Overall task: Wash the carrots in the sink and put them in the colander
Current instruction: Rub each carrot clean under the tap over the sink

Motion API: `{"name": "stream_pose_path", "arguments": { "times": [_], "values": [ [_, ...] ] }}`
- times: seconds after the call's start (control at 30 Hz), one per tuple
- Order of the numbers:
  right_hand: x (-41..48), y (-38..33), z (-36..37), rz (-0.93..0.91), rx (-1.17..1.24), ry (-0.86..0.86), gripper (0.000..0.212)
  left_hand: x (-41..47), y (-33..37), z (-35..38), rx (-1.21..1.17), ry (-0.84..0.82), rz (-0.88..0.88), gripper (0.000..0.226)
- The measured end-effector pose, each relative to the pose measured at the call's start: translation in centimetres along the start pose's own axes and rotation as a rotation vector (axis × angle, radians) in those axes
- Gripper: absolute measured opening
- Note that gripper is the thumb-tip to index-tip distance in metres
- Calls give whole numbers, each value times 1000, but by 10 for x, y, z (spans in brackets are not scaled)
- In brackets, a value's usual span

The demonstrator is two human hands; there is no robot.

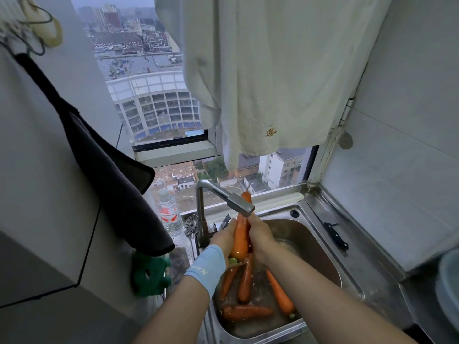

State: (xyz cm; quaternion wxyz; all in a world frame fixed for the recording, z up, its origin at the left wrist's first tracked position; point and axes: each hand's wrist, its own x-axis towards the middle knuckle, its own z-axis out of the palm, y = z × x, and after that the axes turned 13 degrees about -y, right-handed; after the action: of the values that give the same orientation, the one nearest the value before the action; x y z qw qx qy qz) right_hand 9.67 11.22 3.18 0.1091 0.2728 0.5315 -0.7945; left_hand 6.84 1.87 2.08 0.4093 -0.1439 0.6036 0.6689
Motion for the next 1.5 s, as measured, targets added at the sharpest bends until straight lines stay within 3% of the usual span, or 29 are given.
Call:
{"name": "stream_pose_path", "arguments": {
  "times": [0.17, 0.27, 0.43, 0.53, 0.63, 0.67, 0.73, 0.87, 1.03, 1.17, 1.27, 1.37, 1.5],
  "values": [
    [-6, 6, -6, 45, 17, -142, 34, -7, 0, -2, -162, -73, -75, 47],
    [-9, -2, 3, 73, -54, -24, 44, -7, -1, 3, -131, -61, -66, 57],
    [3, -1, 10, 82, 51, 141, 67, -16, 2, 5, 41, -116, -65, 48],
    [-5, -1, 7, 83, 62, 85, 52, -16, 0, 8, 71, -55, -35, 59],
    [-10, 5, 0, 74, 66, -68, 31, -8, 1, 6, 125, 61, -29, 92],
    [-12, 7, -2, 50, 45, -117, 28, -9, 3, 4, 147, 89, -41, 92],
    [-10, 8, -3, 17, -21, -142, 28, -10, 2, 2, 164, 107, -50, 67],
    [-12, -1, 5, 28, -99, 12, 37, -9, 0, 7, 220, 10, 18, 55],
    [-8, -13, 3, 95, 33, 103, 61, -26, 1, 7, -33, -188, -35, 32],
    [-12, -16, 2, 103, 48, 67, 53, -23, -3, 8, -53, -203, -11, 43],
    [-14, -9, 1, 111, 37, -35, 35, -21, 0, 11, -8, -69, 7, 58],
    [-13, -1, -5, 92, 24, -130, 22, -18, 4, 5, 16, 21, -44, 58],
    [-5, 0, -1, 91, -24, -40, 32, -13, 1, 9, -60, -16, -24, 66]
  ]
}}
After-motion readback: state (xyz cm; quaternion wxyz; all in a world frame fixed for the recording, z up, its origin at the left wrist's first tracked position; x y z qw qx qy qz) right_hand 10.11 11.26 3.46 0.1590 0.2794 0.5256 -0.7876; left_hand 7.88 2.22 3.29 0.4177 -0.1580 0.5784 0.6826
